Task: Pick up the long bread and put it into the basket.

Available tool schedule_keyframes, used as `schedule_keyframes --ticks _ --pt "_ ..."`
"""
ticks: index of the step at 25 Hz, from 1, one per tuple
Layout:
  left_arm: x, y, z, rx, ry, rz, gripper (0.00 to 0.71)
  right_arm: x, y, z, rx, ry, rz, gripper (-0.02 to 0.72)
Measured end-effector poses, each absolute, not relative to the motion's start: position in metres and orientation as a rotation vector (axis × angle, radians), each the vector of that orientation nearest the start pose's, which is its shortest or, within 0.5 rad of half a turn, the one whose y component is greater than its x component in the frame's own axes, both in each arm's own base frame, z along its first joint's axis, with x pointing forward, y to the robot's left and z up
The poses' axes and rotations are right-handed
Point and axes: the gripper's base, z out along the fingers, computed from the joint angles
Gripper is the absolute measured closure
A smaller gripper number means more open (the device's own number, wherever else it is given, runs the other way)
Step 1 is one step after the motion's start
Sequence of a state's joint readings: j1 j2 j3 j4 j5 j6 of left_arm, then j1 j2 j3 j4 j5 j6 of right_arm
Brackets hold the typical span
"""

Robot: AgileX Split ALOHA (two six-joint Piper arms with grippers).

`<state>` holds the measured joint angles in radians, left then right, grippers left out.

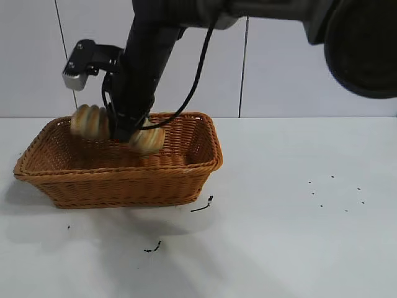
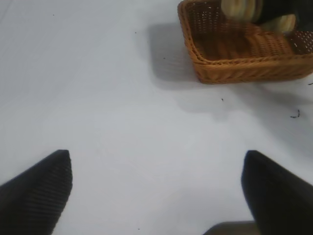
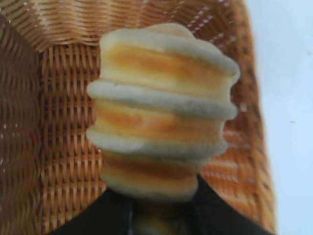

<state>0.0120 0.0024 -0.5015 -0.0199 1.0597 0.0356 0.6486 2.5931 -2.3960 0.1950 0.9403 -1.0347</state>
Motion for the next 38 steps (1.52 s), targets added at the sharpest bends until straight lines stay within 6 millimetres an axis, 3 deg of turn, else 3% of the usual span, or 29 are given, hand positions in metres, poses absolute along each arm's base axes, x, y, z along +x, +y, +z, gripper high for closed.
schedule_keyframes --ticks 3,5,7,12,16,24,30,34,38 --pt "-0.005 -0.002 0.278 0.025 2.044 0.006 0.017 0.436 0.349 0.154 -1.85 1.822 0.118 0.146" --pt "-0.005 -0.002 0.278 0.025 2.044 0.006 0.017 0.436 0.349 0.154 -1.822 1.851 0.13 0.062" --pt "-0.005 -0.002 0.278 0.025 2.044 0.006 0.017 0.437 0.347 0.156 -1.802 1.867 0.134 0.029" --pt "-0.005 -0.002 0.278 0.025 2.044 0.006 0.017 0.443 0.336 0.179 -1.748 1.866 0.125 0.014" --pt "-0.005 -0.002 0.278 0.025 2.044 0.006 0.017 0.442 0.328 0.211 -1.654 1.895 0.169 0.014" --pt "-0.005 -0.002 0.278 0.025 2.044 0.006 0.017 0.426 0.316 0.284 -1.127 2.164 0.428 0.014" --pt "-0.005 -0.002 0.278 0.025 2.044 0.006 0.017 0.427 0.304 0.295 -0.811 2.352 0.513 0.014" --pt "-0.005 -0.002 0.278 0.025 2.044 0.006 0.017 0.446 0.273 0.292 -0.688 2.41 0.465 0.014" --pt "-0.005 -0.002 0.278 0.025 2.044 0.006 0.017 0.474 0.213 0.289 -0.552 2.479 0.372 0.014"
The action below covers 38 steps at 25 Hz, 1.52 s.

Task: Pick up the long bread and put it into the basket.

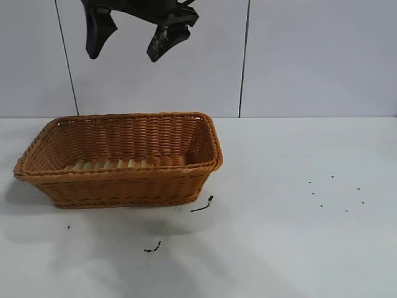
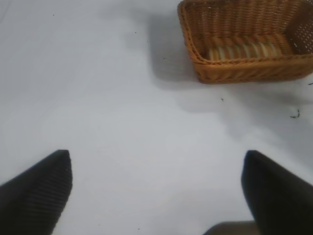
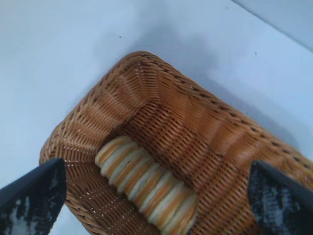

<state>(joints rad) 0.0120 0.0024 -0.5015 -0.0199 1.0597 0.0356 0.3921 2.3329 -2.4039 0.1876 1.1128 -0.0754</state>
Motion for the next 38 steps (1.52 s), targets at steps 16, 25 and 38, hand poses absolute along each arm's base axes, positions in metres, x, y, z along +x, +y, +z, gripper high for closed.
schedule_keyframes --ticks 16,25,38 --pt "-0.005 -0.002 0.278 0.025 2.044 0.006 0.017 0.512 -0.014 0.286 -0.018 2.607 0.111 0.014" --pt "-0.005 -0.002 0.278 0.025 2.044 0.006 0.017 0.499 -0.013 0.307 -0.018 2.586 0.111 0.014" --pt "-0.005 -0.002 0.278 0.025 2.044 0.006 0.017 0.383 -0.008 0.37 -0.015 2.631 0.114 0.014"
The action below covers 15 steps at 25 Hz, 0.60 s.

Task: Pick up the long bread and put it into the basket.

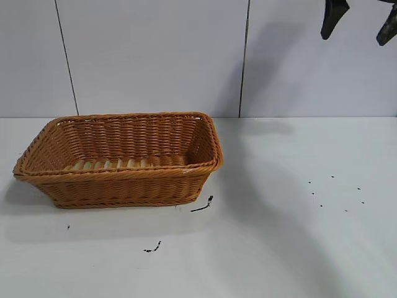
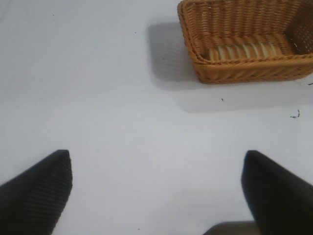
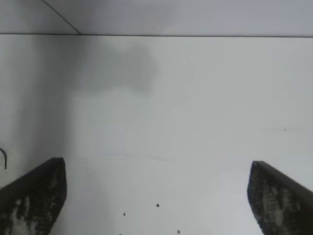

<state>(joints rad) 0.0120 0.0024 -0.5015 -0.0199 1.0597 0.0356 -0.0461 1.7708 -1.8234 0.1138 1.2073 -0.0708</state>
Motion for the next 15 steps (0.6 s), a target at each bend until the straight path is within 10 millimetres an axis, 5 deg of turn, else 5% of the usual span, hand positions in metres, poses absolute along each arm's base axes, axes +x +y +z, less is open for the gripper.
schedule_keyframes --ticks 8,15 --pt "-0.005 -0.002 0.278 0.025 2.044 0.006 0.017 0.242 -0.004 0.377 -0.02 2.649 0.069 0.013" --pt "-0.005 -0.002 0.278 0.025 2.044 0.006 0.017 0.13 -0.001 0.33 -0.022 2.66 0.046 0.013"
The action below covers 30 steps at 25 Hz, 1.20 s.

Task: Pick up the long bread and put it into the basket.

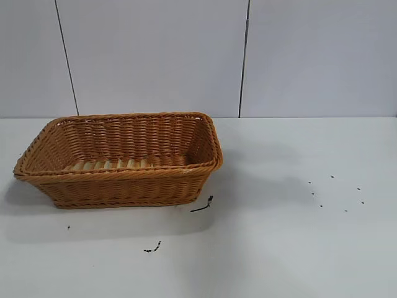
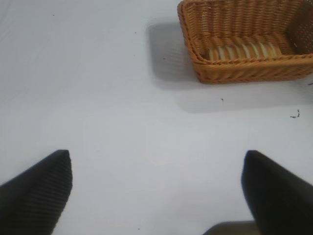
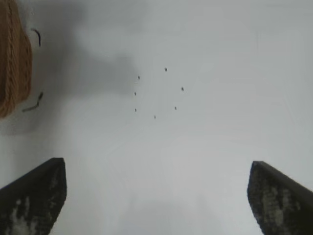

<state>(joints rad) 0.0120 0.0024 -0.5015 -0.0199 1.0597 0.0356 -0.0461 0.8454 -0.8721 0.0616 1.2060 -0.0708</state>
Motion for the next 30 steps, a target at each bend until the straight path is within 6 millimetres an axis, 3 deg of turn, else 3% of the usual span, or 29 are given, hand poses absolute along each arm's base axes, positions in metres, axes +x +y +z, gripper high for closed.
schedule_keyframes --ticks 5,9,14,21,30 --pt "-0.005 -0.002 0.278 0.025 2.044 0.006 0.017 0.076 0.002 0.3 0.008 2.515 0.043 0.013" --pt "-0.005 -0.002 0.278 0.025 2.044 0.006 0.017 0.051 0.002 0.281 0.024 2.381 0.039 0.013" --pt "-0.005 -0.002 0.278 0.025 2.044 0.006 0.017 0.036 0.003 0.279 0.021 2.248 0.032 0.013" --pt "-0.005 -0.002 0.278 0.025 2.044 0.006 0.017 0.028 0.004 0.281 0.019 2.192 0.033 0.013" --pt "-0.005 -0.002 0.278 0.025 2.044 0.006 0.017 -0.004 0.006 0.283 -0.068 2.0 0.086 0.013"
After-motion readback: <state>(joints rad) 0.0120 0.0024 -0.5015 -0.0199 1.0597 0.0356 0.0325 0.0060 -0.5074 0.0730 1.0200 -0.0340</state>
